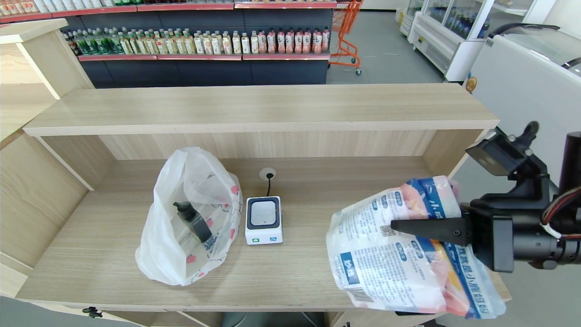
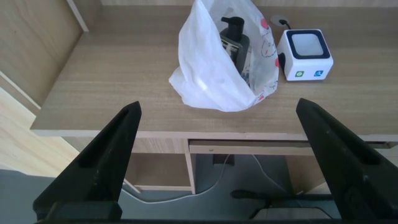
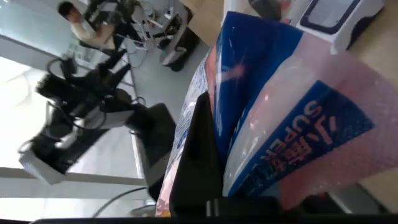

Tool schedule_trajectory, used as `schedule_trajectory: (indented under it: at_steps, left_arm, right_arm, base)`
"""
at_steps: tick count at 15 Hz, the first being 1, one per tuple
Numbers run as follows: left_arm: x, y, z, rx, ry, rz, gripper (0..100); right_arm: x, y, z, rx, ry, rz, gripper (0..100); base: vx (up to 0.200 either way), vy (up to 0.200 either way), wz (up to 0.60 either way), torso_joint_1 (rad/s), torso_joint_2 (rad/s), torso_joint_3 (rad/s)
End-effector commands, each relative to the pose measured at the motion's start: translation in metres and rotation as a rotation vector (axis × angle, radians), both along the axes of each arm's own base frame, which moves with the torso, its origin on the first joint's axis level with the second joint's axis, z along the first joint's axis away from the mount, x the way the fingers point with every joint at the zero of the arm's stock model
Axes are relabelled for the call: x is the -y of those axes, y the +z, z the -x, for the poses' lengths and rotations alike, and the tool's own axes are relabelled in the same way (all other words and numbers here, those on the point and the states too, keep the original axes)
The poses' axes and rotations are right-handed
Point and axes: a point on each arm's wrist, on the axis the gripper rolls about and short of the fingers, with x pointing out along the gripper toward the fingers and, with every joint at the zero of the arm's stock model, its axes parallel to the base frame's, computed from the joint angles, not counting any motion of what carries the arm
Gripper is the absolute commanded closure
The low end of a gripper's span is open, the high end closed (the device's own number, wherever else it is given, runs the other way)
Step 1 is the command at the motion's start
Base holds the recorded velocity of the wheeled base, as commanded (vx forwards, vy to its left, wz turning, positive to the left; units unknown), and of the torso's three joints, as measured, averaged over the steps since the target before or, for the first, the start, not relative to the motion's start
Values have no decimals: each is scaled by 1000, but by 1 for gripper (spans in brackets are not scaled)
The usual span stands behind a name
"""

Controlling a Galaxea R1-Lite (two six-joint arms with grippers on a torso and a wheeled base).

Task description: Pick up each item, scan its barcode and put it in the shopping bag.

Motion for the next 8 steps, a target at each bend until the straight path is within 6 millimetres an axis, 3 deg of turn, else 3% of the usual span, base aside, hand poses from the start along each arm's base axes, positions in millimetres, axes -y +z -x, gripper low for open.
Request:
schedule_trajectory:
  at_steps: [1, 3, 8]
  left_arm:
    - [0, 0, 0, 0, 0, 0, 0]
    - [0, 0, 0, 0, 0, 0, 0]
    - [0, 0, 0, 0, 0, 0, 0]
  right_arm:
    - [15, -22, -6, 414, -77, 294, 100]
    - [24, -23, -1, 598, -88, 415, 100]
    - [30, -32, 7, 768, -92, 585, 100]
  base:
    - [0, 0, 0, 0, 0, 0]
    - [0, 0, 0, 0, 0, 0]
    - [0, 0, 0, 0, 0, 0]
